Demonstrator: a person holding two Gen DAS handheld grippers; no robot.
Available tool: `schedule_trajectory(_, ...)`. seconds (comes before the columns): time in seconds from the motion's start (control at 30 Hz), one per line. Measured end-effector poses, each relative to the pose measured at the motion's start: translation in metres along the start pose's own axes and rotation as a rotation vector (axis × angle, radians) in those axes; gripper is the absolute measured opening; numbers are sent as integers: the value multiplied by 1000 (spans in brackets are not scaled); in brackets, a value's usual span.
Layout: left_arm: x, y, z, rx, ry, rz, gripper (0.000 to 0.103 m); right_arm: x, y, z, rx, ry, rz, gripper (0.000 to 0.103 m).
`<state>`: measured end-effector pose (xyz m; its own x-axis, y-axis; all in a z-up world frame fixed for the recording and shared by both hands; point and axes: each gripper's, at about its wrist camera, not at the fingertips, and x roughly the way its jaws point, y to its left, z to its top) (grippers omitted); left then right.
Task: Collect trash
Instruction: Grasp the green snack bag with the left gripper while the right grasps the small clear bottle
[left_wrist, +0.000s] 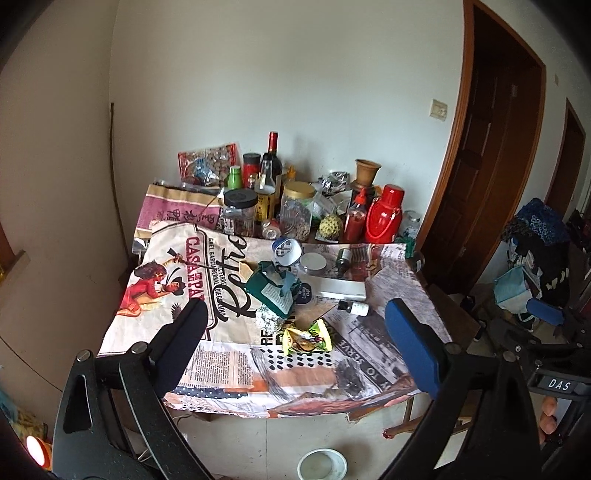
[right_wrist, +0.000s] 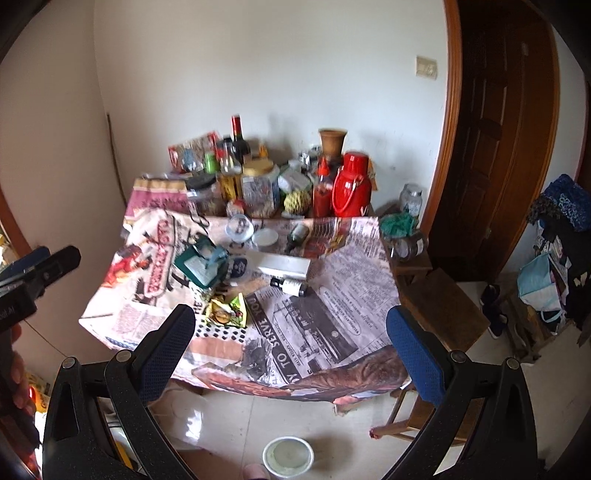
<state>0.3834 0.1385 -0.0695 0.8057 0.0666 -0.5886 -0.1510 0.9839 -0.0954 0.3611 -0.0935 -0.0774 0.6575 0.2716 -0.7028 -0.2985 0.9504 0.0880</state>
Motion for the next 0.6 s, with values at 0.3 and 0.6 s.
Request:
schedule_trajectory(0.3, 91, 17, 5, -84, 132, 27, 78, 92, -10, 19, -56, 153, 44, 103)
schedule_trajectory(0.6, 182, 22, 2, -217, 239, 183, 73, 194, -29, 45, -184, 321, 179, 101)
